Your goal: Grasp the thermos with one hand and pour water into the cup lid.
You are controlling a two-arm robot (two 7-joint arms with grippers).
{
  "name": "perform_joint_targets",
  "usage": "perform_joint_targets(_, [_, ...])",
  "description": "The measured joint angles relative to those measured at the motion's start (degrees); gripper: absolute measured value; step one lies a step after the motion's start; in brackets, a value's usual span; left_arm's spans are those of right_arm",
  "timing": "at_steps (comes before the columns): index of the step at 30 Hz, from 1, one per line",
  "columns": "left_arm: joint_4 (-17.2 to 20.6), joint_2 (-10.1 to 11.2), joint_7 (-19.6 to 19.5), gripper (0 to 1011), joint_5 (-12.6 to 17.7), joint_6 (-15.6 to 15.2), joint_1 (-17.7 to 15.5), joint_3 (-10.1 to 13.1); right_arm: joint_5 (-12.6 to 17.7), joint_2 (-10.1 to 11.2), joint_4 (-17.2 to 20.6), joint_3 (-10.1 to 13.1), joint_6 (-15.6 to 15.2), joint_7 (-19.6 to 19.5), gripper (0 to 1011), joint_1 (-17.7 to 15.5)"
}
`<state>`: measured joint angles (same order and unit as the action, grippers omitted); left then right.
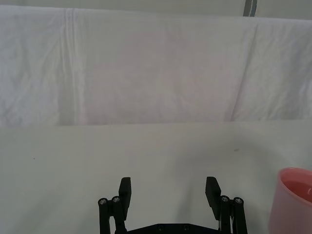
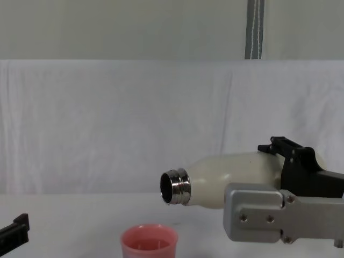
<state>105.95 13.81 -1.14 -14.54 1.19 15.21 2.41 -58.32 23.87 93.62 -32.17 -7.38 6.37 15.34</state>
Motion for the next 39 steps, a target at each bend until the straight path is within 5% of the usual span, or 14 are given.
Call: perform_joint_targets(39, [0.0, 0.0, 0.0, 1001, 0.0, 0.0, 0.0, 0.0, -0.2, -0.2, 0.1, -0.1, 0.0, -0.2, 955, -0.3])
